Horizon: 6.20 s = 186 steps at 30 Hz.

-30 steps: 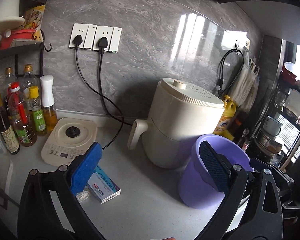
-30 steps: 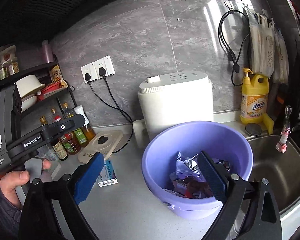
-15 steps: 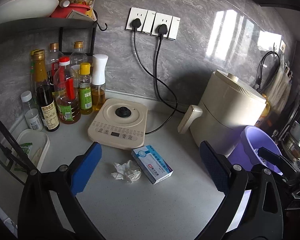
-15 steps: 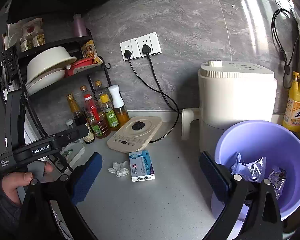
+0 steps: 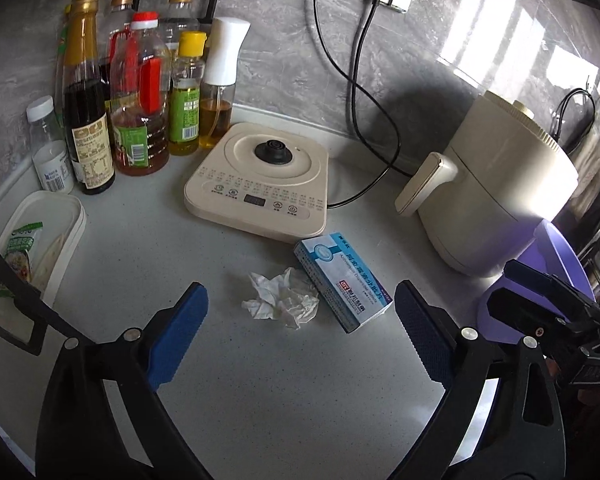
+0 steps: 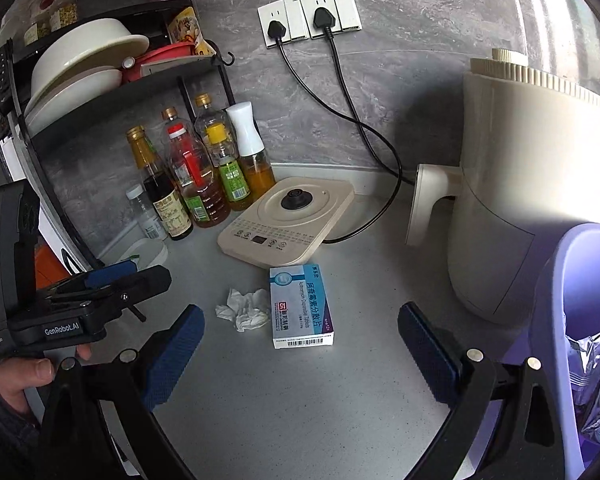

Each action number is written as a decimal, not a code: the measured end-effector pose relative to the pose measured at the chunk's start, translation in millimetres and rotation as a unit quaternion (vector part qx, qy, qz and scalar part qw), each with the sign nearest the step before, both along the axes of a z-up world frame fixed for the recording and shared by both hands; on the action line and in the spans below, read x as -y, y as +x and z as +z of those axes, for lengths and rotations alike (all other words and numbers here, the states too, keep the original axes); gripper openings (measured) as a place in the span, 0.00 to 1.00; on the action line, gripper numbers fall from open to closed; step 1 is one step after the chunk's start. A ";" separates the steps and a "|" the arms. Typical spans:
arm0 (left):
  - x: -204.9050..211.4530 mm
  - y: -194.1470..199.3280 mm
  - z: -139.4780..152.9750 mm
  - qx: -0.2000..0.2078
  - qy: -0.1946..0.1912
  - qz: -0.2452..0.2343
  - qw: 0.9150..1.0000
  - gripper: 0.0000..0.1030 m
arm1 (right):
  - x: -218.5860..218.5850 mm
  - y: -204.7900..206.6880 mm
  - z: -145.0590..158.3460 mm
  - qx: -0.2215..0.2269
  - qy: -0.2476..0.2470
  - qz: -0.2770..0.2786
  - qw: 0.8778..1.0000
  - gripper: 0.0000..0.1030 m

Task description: Collect trash

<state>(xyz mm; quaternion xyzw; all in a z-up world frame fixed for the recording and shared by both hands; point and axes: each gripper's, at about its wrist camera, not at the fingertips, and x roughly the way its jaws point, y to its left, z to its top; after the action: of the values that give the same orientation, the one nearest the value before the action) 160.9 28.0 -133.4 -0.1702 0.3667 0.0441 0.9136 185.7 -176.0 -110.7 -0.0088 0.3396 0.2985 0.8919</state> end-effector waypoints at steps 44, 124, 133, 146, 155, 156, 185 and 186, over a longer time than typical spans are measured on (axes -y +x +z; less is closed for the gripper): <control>-28.8 31.5 -26.7 -0.024 0.020 0.019 0.999 0.12 | -84.3 71.0 -106.2 -0.103 -0.131 0.054 0.985 0.61; 265.6 41.4 121.4 0.163 -0.025 -0.324 0.932 0.76 | 285.0 -99.3 100.2 0.112 0.080 -0.315 0.939 0.91; 221.4 23.4 122.1 0.140 -0.006 -0.252 0.957 0.93 | 274.1 -93.0 85.3 0.093 0.081 -0.298 0.947 0.92; 137.3 -28.9 153.0 0.173 0.009 -0.185 0.967 0.94 | 246.5 -92.3 97.3 0.080 0.072 -0.303 0.947 0.92; 81.6 -73.1 164.4 0.166 0.015 -0.144 0.975 0.94 | 194.6 -108.6 109.4 0.062 0.074 -0.295 0.951 0.92; 77.5 -78.4 165.8 0.166 0.018 -0.142 0.976 0.94 | 188.3 -112.4 110.7 0.060 0.078 -0.294 0.951 0.92; 21.2 -218.2 182.6 0.174 0.054 -0.090 0.979 0.94 | 103.4 -229.2 103.9 0.058 0.061 -0.203 0.976 0.92; 20.4 -220.3 183.2 0.175 0.054 -0.089 0.979 0.94 | 102.3 -231.3 106.0 0.061 0.060 -0.199 0.976 0.92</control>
<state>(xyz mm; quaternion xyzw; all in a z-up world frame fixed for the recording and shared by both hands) -59.4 7.6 49.8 -0.0923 0.2121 -0.0478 0.9717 -45.6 -278.2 -4.8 0.0948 0.2610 0.1335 0.9513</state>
